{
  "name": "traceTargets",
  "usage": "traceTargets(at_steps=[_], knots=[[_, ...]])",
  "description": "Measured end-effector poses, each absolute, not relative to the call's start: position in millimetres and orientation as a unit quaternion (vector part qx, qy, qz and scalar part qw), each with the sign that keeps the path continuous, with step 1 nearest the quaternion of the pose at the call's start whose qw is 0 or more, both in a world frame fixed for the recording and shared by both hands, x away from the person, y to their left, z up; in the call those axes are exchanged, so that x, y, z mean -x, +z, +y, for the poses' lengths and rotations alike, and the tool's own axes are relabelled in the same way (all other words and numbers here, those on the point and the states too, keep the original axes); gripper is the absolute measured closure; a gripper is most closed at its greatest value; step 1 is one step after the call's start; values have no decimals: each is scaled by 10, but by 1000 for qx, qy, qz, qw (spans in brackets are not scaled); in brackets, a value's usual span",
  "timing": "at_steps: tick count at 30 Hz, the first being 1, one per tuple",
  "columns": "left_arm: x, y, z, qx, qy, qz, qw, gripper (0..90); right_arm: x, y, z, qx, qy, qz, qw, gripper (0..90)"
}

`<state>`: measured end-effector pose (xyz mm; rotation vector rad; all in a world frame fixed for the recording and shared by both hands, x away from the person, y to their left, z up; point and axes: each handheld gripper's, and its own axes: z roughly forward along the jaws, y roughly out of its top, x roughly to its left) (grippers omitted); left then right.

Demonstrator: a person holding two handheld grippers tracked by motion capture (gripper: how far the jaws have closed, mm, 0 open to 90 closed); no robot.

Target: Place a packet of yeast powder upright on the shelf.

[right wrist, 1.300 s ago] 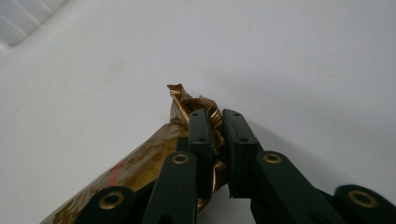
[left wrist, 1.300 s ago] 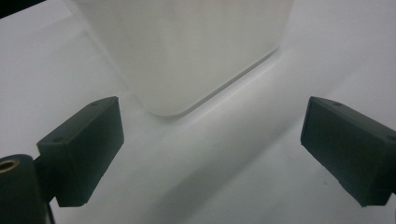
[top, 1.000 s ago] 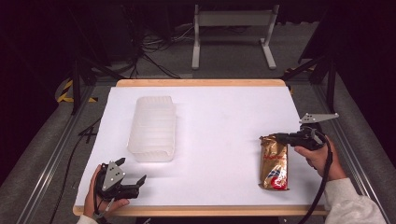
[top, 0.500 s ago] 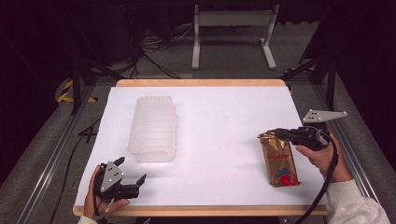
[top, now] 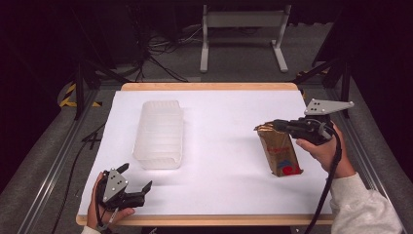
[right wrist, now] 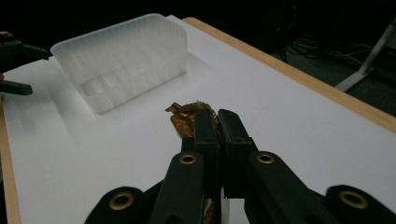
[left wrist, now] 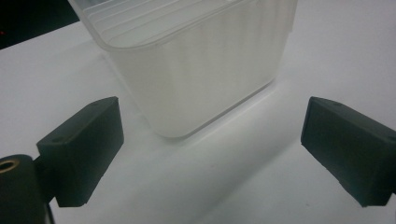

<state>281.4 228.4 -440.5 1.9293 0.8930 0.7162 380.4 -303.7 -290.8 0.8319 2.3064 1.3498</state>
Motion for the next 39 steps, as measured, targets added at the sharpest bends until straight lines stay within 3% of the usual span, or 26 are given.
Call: traceTargets(at_steps=[12, 39], knots=[[-2787, -4375, 2281, -771, 291, 358, 440, 67, -3984, -2723, -2608, -259, 506, 802, 184, 867], [-2795, -4391, 2288, -774, 281, 351, 446, 63, -4305, -2372, -1243, -184, 550, 798, 163, 867]])
